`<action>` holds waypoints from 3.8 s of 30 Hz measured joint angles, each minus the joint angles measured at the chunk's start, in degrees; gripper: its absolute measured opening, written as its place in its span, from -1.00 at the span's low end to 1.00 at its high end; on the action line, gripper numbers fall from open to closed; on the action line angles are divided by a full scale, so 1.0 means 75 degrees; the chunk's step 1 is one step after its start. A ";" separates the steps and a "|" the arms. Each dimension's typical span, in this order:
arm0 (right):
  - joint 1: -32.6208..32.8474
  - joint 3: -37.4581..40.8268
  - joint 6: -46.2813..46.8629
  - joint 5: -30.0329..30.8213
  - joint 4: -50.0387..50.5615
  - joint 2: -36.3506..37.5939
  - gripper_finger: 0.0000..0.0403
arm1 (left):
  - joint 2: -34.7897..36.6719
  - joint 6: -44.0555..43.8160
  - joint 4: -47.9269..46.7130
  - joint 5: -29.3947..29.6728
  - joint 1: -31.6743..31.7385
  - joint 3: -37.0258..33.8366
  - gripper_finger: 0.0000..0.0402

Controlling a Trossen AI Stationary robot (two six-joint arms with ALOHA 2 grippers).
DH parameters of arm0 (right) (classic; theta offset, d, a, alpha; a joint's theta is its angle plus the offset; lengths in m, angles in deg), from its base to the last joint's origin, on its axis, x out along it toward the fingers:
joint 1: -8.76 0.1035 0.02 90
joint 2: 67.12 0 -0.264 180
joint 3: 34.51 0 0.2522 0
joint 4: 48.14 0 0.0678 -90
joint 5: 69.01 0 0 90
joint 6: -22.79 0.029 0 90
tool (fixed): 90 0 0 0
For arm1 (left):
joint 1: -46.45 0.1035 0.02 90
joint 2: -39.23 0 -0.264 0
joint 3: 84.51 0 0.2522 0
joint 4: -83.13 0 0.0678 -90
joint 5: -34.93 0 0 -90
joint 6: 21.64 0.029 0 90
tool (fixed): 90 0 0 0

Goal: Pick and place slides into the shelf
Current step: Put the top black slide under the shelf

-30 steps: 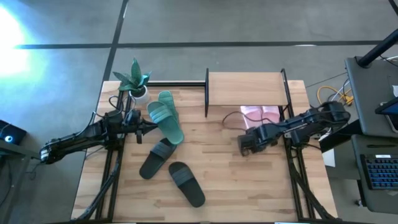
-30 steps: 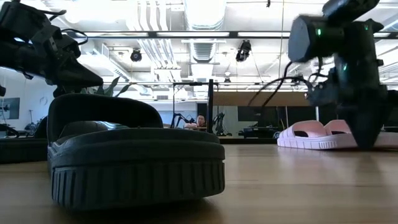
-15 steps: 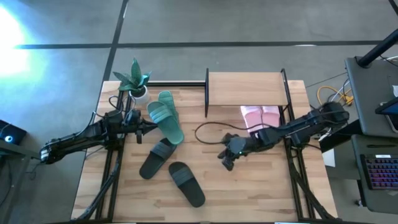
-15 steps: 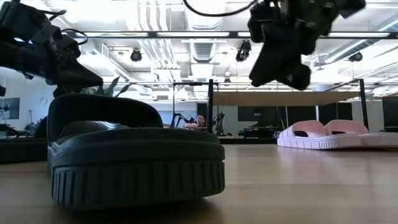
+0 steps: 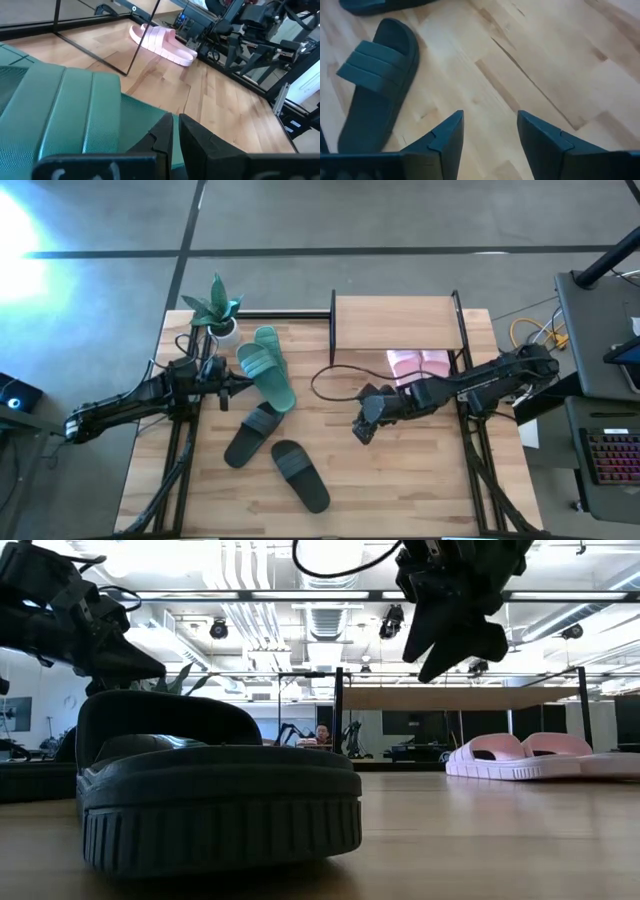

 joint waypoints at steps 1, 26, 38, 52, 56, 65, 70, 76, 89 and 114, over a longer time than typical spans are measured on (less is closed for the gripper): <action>0.0000 0.0004 0.0164 0.0000 -0.0002 0.0000 -0.12 | -0.0011 -0.0001 0.0129 0.0008 0.0001 0.0000 -0.92; 0.0015 0.0166 0.1917 0.0153 -0.0263 0.0000 -0.15 | -0.1173 -0.0793 -0.1030 0.1239 -0.0886 0.3014 -0.97; 0.0015 0.0169 0.0655 -0.0138 0.0655 0.0019 -0.14 | -0.4507 -0.0424 -0.0619 0.1419 -0.3033 0.5668 -0.95; 0.0015 0.0270 -0.0846 0.0223 0.1702 0.0728 -0.15 | -0.9409 -0.2583 -0.7338 0.5580 -0.7446 0.8378 -0.95; -0.0029 0.0284 -0.1125 0.0394 0.1784 0.0889 -0.15 | -0.9624 -0.3921 -0.7239 0.6253 -0.8580 0.8346 -0.95; -0.0137 0.0294 -0.1204 0.0360 0.1808 0.0983 -0.15 | -1.1540 -0.4298 -0.7266 0.5830 -0.8866 0.8094 -0.88; -0.0137 0.0303 -0.0906 0.0131 0.1834 0.0970 -0.15 | -1.2180 -0.4583 -0.7935 0.6521 -0.8849 0.8137 -0.63; -0.0137 0.0309 -0.0576 0.0108 0.1923 0.0970 -0.15 | -1.2168 -0.4813 -0.8165 0.6726 -0.8848 0.8045 -0.23; -0.0137 0.0309 -0.0332 -0.0048 0.1939 0.0970 -0.15 | -1.1644 -0.3627 -0.6380 0.6604 -0.7834 0.6380 -0.18; -0.0119 0.0302 -0.0051 0.0271 0.2344 0.1169 -0.15 | -0.8919 -0.2892 -0.3895 0.6243 -0.6793 0.7818 -1.00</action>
